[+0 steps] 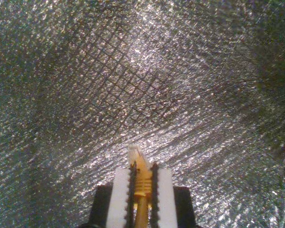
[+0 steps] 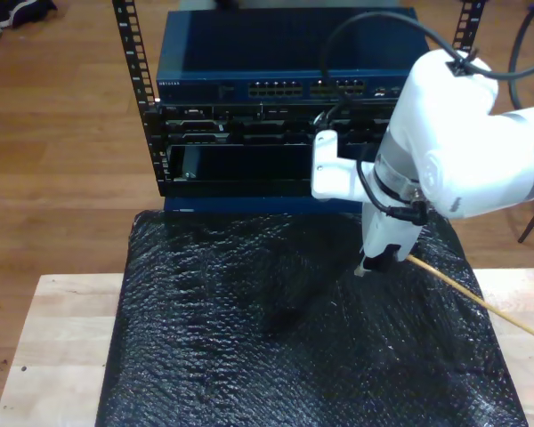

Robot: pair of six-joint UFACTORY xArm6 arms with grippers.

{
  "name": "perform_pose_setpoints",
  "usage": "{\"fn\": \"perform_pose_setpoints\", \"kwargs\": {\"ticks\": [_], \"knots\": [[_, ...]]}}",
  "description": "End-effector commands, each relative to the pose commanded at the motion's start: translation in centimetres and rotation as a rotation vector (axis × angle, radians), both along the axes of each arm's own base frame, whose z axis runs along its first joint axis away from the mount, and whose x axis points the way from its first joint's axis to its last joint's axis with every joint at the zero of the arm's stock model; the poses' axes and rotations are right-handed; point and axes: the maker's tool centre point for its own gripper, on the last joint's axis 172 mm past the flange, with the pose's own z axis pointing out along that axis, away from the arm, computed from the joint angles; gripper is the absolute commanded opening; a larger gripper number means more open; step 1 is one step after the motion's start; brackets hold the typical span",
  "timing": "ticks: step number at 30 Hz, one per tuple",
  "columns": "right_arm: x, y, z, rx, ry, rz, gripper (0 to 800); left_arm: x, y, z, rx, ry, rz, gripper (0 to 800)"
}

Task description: Grab the cable and plug it in

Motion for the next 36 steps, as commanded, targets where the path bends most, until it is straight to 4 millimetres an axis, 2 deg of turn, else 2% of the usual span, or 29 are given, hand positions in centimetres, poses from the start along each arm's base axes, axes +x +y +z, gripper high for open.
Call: {"fn": "perform_pose_setpoints", "kwargs": {"ticks": [3, 9, 16, 19, 22, 26, 28, 36], "knots": [[0.6, 0.2, -0.6, 0.002, -0.011, 0.001, 0, -0.1, 0.3, -0.7, 0.016, -0.037, -0.033, 800], [0.4, 0.6, -1.8, -0.005, 0.013, 0.009, 0, -0.5, 0.8, -2.1, 0.057, -0.09, -0.026, 800], [0.1, 2.2, -2.4, -0.005, 0.01, 0.043, 0, -0.8, 0.9, -2.5, 0.063, -0.098, -0.024, 800], [0.1, 2.3, -3.0, -0.01, 0.021, 0.045, 0, -0.9, 0.4, -4.1, 0.08, -0.117, -0.056, 800], [0.7, 2.6, -3.2, -0.012, 0.023, 0.047, 0, -0.9, 1.0, -5.1, 0.126, -0.122, -0.056, 800], [1.6, 3.1, -2.9, -0.009, 0.016, 0.049, 0, -0.8, 0.2, -6.6, 0.142, -0.127, -0.053, 800], [1.9, 3.3, -2.9, -0.007, 0.014, 0.048, 0, -0.8, 0.7, -7.1, 0.171, -0.129, -0.041, 800], [3.7, 4.3, -2.4, 0.016, -0.054, 0.05, 0, -0.8, 1.1, -7.2, 0.186, -0.131, -0.018, 800]]}}
